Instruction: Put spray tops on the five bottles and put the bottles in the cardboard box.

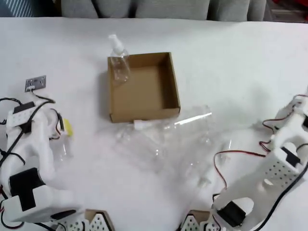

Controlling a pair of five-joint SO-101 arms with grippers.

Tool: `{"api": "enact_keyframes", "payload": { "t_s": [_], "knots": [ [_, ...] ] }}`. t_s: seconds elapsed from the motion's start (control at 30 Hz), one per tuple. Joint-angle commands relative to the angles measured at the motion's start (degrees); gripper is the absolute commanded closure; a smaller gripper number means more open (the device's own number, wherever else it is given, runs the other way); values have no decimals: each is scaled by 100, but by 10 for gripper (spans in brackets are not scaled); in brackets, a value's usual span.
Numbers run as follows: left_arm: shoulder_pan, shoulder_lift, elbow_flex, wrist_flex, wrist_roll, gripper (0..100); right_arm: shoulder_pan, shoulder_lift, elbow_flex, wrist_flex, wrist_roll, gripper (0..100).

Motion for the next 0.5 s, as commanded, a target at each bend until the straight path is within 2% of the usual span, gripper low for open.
{"api": "enact_keyframes", "payload": {
  "t_s": [0.0,0.3,0.47],
  "knots": [
    [13,-66,-18,-193,-70,978,-347,-4,-782,549,-360,981],
    [13,-66,-18,-211,-79,978,-593,22,-2321,2642,-1266,978],
    [22,-66,-18,-211,-79,978,-822,57,-2743,3292,-1829,860]
  ]
}}
